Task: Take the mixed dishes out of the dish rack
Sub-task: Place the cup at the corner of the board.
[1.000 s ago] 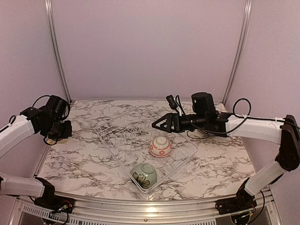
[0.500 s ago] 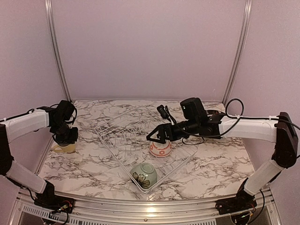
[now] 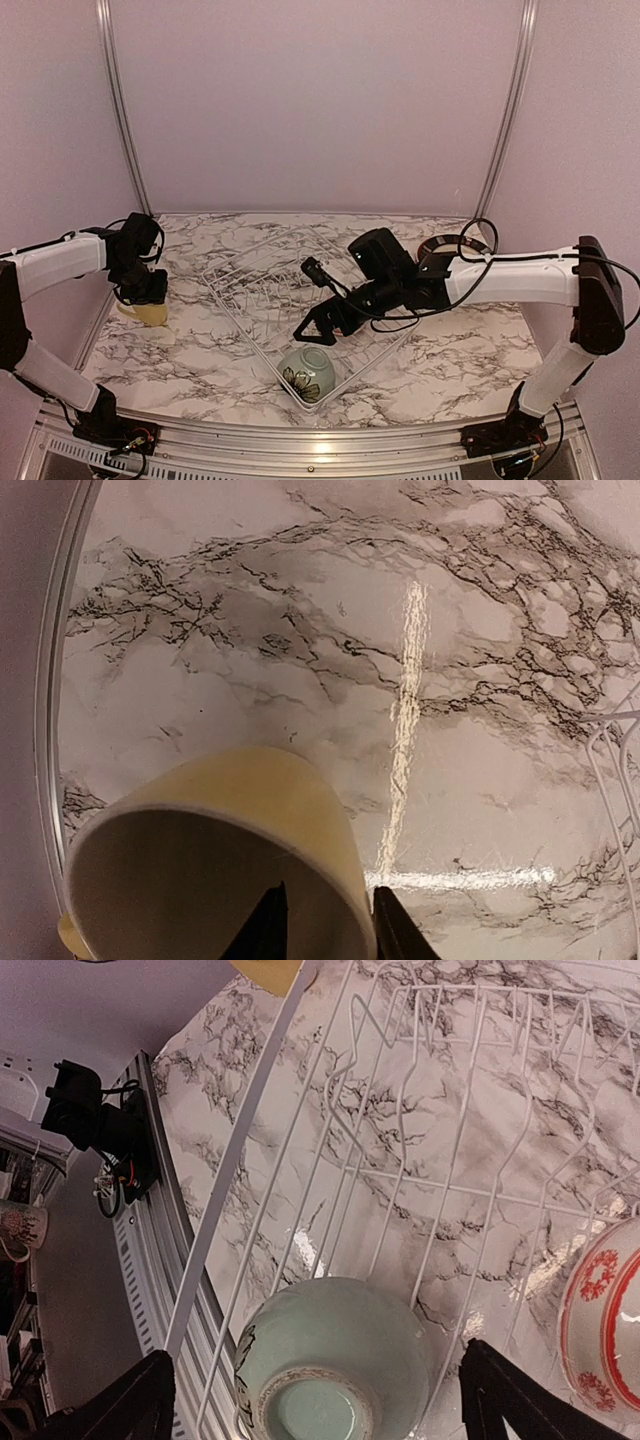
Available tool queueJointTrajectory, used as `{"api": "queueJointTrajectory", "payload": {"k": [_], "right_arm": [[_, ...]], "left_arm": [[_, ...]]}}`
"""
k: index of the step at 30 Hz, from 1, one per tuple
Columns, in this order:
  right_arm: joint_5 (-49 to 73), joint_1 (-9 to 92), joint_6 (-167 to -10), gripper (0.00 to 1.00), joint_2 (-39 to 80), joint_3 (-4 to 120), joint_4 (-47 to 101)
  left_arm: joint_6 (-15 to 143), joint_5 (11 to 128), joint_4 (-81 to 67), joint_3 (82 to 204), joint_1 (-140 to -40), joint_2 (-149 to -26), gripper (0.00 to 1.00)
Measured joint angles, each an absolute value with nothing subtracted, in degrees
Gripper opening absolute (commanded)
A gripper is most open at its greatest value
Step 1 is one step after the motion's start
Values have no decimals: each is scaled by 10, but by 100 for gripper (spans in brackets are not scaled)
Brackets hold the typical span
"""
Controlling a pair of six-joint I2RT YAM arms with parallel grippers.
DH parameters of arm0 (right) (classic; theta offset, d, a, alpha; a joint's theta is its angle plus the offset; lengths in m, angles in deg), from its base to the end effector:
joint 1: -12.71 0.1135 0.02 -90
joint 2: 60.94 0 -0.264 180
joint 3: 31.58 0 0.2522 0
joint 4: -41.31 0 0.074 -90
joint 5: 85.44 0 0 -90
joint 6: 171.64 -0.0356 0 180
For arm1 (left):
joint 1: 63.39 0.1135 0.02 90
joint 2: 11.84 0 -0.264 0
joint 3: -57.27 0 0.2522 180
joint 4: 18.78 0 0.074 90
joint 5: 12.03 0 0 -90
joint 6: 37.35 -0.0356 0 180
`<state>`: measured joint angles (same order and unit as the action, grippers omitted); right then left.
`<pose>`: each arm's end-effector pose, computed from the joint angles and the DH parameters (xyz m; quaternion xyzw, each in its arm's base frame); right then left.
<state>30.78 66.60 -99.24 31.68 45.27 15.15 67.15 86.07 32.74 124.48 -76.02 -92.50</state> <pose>0.1957 0.2949 0.2379 -0.3648 0.8165 0.3999 0.2009 0.2633 -0.0538 0.2164 -0.0312 0.9734 0.0163 0.2263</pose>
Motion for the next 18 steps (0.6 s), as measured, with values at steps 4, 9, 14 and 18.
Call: {"api": "queueJointTrajectory", "payload": {"k": [4,9,14,18], "right_arm": [[300,677,-988,94,320,453,137],[292,683,-987,92,320,451,131],[279,703,-985,90,328,447,123],[267,717,-985,90,338,447,111]], "left_arm": [[670,864,325,1245,-760,-925,43],[669,859,325,1247,-760,-917,57],[668,853,328,1260,-760,-889,69],[669,839,331,1269,-760,-859,77]]}}
